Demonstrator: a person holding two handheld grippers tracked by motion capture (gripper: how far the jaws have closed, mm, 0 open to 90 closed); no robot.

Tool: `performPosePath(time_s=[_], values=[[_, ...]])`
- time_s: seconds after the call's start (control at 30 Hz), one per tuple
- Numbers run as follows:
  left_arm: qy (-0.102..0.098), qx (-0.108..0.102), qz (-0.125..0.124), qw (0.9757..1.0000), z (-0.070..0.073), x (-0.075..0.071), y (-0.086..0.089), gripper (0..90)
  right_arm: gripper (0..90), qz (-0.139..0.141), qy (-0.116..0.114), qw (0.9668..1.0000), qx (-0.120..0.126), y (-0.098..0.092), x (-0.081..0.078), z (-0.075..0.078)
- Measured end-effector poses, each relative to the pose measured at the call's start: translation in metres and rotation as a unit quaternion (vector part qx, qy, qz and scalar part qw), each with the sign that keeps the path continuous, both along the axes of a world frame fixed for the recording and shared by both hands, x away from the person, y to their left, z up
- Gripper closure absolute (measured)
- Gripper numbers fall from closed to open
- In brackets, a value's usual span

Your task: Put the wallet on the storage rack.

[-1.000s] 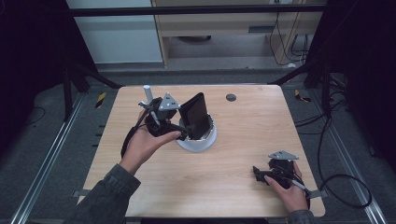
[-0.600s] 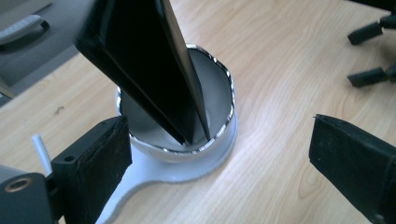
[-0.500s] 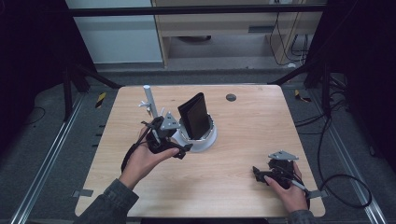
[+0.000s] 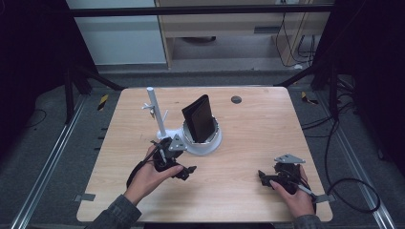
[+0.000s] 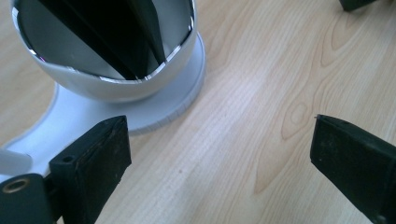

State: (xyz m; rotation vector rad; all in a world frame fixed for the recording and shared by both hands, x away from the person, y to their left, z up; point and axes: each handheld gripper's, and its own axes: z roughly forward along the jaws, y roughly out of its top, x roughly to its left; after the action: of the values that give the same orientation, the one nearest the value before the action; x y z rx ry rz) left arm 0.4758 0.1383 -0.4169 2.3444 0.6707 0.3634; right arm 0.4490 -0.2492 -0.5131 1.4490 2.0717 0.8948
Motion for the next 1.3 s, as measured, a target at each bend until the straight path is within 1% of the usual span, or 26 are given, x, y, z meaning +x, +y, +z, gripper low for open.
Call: performPosePath(time_s=[0.13,0.2,0.27,0.43,0.5,0.6,0.7,0.73,0.77,0.87,0.9,0.93,0.97,1.0,1.07,1.1,1.13,1.17,1.2,1.27,1.3], values=[[0.011,0.003,-0.001,0.9999,-0.012,-0.004,0.003,5.2,2.1,0.000,0.000,1.0000,0.000,0.000,0.000,0.000],[0.016,0.000,0.002,0.9999,-0.019,-0.006,0.005,5.2,2.1,0.000,0.000,1.0000,0.000,0.000,0.000,0.000],[0.021,0.005,0.000,0.9998,-0.024,-0.008,0.008,5.2,2.1,0.000,0.000,1.0000,0.000,0.000,0.000,0.000],[0.026,0.014,0.014,0.9995,-0.038,-0.012,0.017,5.2,2.1,0.000,0.000,1.0000,0.000,0.000,0.000,0.000],[0.027,0.014,0.020,0.9993,-0.043,-0.014,0.023,5.3,2.1,0.000,0.000,1.0000,0.000,0.000,0.000,0.000],[0.030,0.008,0.031,0.9991,-0.049,-0.016,0.033,5.3,2.1,0.000,0.000,1.0000,0.000,0.000,0.000,0.000],[0.023,0.005,0.051,0.9984,-0.054,-0.017,0.047,5.6,2.1,0.000,0.000,1.0000,0.000,0.000,0.000,0.000],[0.022,0.000,0.063,0.9978,-0.056,-0.017,0.053,5.7,2.1,0.000,0.000,1.0000,0.000,0.000,0.000,0.000],[0.022,-0.002,0.069,0.9974,-0.058,-0.016,0.058,5.9,2.1,0.000,0.000,1.0000,0.000,0.000,0.000,0.000],[0.013,0.001,0.103,0.9946,-0.065,-0.015,0.077,6.0,2.1,0.000,0.000,1.0000,0.000,0.000,0.000,0.000],[0.013,-0.006,0.121,0.9925,-0.069,-0.015,0.087,6.5,2.1,0.000,0.000,1.0000,0.000,0.000,0.000,0.000],[0.015,-0.016,0.131,0.9911,-0.071,-0.014,0.092,6.6,2.1,0.000,0.000,1.0000,0.000,0.000,0.000,0.000],[0.018,-0.021,0.143,0.9893,-0.074,-0.013,0.100,6.7,2.1,0.000,0.000,1.0000,0.000,0.000,0.000,0.000],[0.020,-0.021,0.154,0.9876,-0.075,-0.012,0.106,6.7,2.1,0.000,0.000,1.0000,0.000,0.000,0.000,0.000],[0.011,-0.022,0.177,0.9839,-0.077,-0.008,0.119,6.6,2.1,-0.001,0.001,1.0000,0.000,0.000,0.000,0.000],[0.006,-0.025,0.191,0.9813,-0.077,-0.007,0.125,6.5,2.1,-0.002,0.000,1.0000,0.000,0.000,0.000,0.000],[0.003,-0.029,0.200,0.9794,-0.078,-0.005,0.130,6.4,2.1,-0.002,0.002,1.0000,0.003,0.001,-0.001,0.000],[0.002,-0.032,0.206,0.9781,-0.079,-0.003,0.135,6.4,2.1,-0.002,0.000,1.0000,0.000,0.000,0.000,0.000],[0.006,-0.032,0.212,0.9767,-0.081,-0.002,0.139,6.4,2.1,-0.002,0.000,1.0000,0.000,0.000,0.000,0.000],[0.013,-0.022,0.224,0.9743,-0.085,0.002,0.146,6.3,2.1,-0.002,0.000,1.0000,0.000,0.000,-0.001,0.000],[0.011,-0.029,0.229,0.9728,-0.087,0.004,0.149,4.6,2.1,-0.003,0.000,1.0000,-0.001,0.000,-0.001,0.000]])
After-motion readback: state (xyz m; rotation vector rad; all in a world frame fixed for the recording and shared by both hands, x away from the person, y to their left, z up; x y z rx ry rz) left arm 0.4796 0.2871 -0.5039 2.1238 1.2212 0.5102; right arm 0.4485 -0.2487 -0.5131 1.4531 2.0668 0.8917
